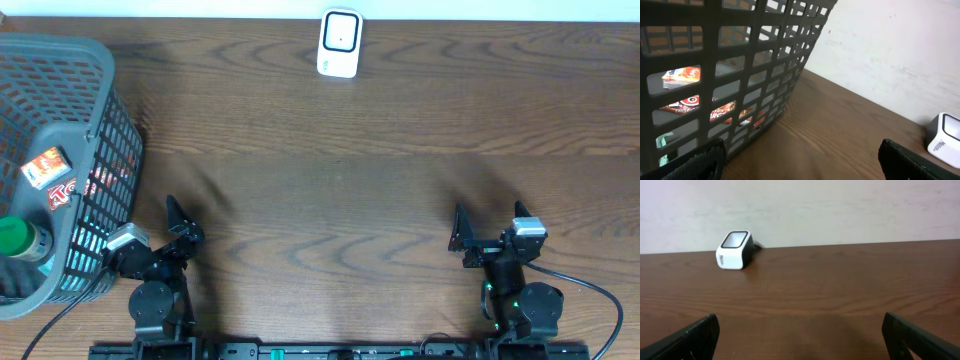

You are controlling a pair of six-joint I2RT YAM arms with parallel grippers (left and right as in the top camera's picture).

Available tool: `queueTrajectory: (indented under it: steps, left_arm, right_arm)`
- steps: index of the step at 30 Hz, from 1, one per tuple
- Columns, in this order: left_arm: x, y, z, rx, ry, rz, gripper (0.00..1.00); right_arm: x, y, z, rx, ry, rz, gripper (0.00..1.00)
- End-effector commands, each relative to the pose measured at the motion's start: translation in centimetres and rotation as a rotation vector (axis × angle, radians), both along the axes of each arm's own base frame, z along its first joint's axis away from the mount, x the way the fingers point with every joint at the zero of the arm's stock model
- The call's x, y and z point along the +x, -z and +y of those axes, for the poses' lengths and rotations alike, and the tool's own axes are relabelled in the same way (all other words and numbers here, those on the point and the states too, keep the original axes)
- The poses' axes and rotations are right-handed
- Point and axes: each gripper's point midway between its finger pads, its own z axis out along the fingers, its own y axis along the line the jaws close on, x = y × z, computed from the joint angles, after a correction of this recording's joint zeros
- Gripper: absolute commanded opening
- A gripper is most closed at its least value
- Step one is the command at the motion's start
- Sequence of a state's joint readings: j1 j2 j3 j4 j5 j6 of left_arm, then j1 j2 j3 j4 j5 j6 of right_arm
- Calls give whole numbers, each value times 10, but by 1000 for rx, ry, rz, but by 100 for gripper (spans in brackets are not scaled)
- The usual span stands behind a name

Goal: Scan the item barcode
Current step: 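Move the left gripper toward the grey basket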

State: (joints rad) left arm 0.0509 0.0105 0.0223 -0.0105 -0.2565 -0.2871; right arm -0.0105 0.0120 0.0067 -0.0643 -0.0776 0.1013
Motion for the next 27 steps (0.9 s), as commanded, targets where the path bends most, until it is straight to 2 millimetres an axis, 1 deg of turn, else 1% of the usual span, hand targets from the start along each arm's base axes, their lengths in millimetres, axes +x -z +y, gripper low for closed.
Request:
queueTrajectory:
  steps: [1,6,9,12,14,16,18,20,24,27]
  left_arm:
    - [-1,16,2,10,-9,54,98]
    - [0,14,0,9,5,42,98]
    - [7,17,-24,0,149,54,98]
    - [9,24,-49,46,306,100,98]
    - [8,26,-60,61,370,134,98]
    - [7,23,-69,61,423,158,98]
    - [8,11,-75,53,463,161,98]
    - [10,-8,-80,50,487,159,98]
    - [19,-55,-79,40,490,189,98]
    - [25,-90,-81,1,499,259,98]
  right_arm:
    - [0,1,0,-12,3,1,99]
    - [0,1,0,-12,3,1,99]
    - [0,1,0,-12,3,1,99]
    - [0,1,0,-13,3,1,99]
    - [0,1,0,-12,3,1,99]
    - [0,1,0,-12,3,1,99]
    - [0,1,0,-13,3,1,99]
    - [0,1,0,-12,3,1,99]
    - [0,1,0,-13,3,1,99]
    - [0,1,0,-13,3,1,99]
